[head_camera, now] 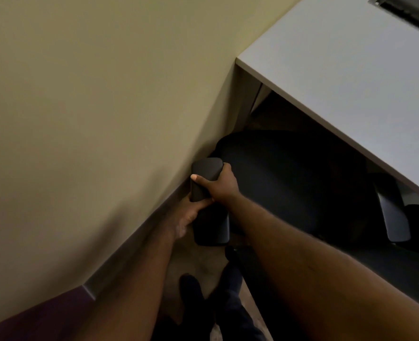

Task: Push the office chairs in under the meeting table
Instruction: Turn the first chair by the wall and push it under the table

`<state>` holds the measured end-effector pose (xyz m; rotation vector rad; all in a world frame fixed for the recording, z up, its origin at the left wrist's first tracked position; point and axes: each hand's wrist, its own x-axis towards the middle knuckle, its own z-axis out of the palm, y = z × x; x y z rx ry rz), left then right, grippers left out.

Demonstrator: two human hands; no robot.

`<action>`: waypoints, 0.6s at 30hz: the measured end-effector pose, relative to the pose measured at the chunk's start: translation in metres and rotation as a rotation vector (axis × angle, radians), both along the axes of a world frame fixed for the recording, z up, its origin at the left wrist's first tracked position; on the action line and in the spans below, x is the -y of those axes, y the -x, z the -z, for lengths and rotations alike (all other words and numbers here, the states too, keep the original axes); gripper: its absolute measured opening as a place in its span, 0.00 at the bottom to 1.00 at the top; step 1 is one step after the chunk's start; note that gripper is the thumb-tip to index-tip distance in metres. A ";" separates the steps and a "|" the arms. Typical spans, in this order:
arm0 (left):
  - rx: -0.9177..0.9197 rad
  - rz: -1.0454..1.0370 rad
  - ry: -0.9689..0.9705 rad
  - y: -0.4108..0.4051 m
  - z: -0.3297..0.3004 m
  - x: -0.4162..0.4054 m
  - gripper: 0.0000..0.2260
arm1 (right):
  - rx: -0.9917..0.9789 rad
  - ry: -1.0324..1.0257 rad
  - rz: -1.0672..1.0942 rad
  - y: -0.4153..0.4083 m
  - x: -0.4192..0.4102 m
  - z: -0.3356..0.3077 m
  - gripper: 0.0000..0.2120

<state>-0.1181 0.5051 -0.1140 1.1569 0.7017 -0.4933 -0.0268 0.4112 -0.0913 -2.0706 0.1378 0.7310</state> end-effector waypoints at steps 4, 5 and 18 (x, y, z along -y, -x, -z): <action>-0.028 -0.022 0.036 -0.003 0.001 -0.001 0.30 | -0.024 -0.061 0.067 -0.006 0.001 0.007 0.38; -0.035 -0.027 0.049 -0.005 0.000 -0.001 0.29 | -0.040 -0.074 0.079 -0.008 0.001 0.008 0.38; 0.046 -0.002 0.029 -0.018 0.033 -0.011 0.26 | -0.073 -0.131 0.124 -0.012 0.002 0.041 0.29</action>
